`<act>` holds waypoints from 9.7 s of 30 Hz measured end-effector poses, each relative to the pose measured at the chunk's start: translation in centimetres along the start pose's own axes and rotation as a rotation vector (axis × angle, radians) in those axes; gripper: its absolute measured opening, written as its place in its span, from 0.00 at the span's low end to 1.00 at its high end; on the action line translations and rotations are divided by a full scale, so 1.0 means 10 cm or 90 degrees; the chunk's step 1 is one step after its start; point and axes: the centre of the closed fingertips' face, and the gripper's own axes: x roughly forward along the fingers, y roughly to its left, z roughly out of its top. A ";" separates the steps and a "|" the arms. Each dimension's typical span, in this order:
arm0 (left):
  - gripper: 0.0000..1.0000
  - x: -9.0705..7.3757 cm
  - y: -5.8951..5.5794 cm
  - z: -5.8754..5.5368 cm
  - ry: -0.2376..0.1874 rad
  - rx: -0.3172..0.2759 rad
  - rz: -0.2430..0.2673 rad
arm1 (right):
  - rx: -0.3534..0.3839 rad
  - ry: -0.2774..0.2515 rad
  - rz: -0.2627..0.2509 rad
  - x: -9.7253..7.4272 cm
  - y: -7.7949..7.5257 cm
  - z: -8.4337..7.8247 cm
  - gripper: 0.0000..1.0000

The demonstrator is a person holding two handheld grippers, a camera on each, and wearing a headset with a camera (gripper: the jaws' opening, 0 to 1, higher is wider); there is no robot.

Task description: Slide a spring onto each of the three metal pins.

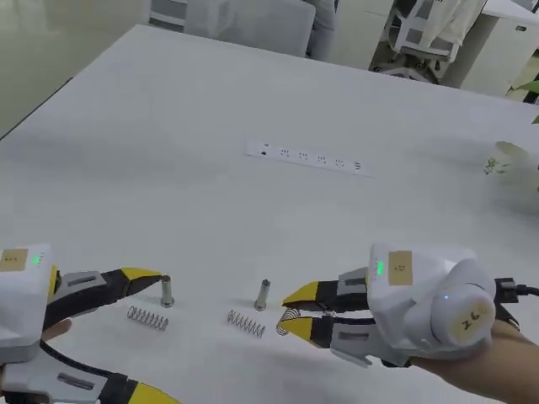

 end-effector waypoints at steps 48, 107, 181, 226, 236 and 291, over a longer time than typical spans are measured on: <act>0.96 -0.20 0.30 0.00 -0.012 -0.011 0.064 | 0.082 0.069 -0.089 -0.41 -0.81 -0.49 0.07; 0.93 -0.25 0.32 -0.08 -0.002 -0.019 0.077 | 0.179 0.089 -0.089 -0.19 -0.79 -0.83 0.07; 0.92 -0.28 0.35 0.02 -0.012 -0.023 0.088 | 0.299 0.004 -0.144 -0.23 -0.80 -0.87 0.14; 0.92 -0.36 0.36 -0.07 -0.001 -0.025 0.099 | 0.298 -0.026 -0.103 -0.15 -0.20 -0.68 0.14; 0.92 -0.38 0.35 -0.08 0.001 -0.023 0.100 | 0.282 -0.039 -0.086 0.02 -0.18 -0.47 0.14; 0.88 -0.44 0.35 -0.20 0.022 -0.029 0.111 | 0.159 0.093 -0.011 1.01 -0.07 -0.62 0.10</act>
